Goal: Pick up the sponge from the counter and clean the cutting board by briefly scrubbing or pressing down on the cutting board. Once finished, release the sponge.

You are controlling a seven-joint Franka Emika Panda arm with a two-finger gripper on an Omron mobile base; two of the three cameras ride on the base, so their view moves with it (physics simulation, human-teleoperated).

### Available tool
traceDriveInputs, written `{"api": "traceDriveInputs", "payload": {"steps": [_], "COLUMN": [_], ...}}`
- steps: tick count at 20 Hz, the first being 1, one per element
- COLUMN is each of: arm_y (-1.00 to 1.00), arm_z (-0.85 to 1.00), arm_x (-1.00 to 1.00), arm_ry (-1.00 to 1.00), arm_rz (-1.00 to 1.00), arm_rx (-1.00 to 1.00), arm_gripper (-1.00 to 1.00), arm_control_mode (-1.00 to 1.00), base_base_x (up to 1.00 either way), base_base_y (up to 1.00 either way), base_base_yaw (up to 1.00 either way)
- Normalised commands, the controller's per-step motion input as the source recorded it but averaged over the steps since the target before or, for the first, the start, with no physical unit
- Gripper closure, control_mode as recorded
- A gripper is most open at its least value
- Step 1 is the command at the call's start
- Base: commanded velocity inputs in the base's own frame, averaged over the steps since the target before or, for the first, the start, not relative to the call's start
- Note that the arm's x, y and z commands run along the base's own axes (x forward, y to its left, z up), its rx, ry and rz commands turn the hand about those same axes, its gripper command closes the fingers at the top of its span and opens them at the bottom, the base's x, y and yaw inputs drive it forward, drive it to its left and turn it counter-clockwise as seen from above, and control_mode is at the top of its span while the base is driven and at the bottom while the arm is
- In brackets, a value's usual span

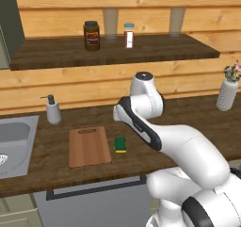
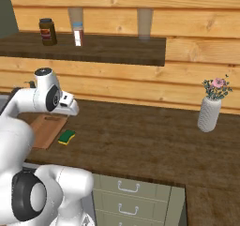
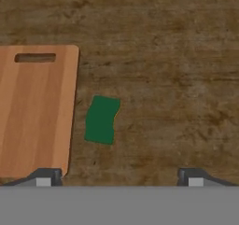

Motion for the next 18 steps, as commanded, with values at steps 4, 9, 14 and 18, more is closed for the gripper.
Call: {"api": "traceDriveInputs", "payload": {"steps": [4, 9, 14, 18], "arm_y": [0.21, 0.22, 0.07, 0.04], "arm_z": [-0.6, -0.55, -0.38, -0.34], "arm_x": [0.16, 0.19, 0.05, 0.14], "arm_ry": [0.0, 0.0, 0.0, 0.0], "arm_rz": [0.0, -0.01, -0.08, -0.07], "arm_rx": [0.0, 0.0, 0.0, 0.0], "arm_gripper": [-1.0, -1.0, -1.0, -1.0], "arm_control_mode": [-1.0, -1.0, -1.0, -1.0], "base_base_x": [0.0, 0.0, 0.0, 0.0], "base_base_y": [0.0, 0.0, 0.0, 0.0], "base_base_yaw": [0.0, 0.0, 0.0, 0.0]}}
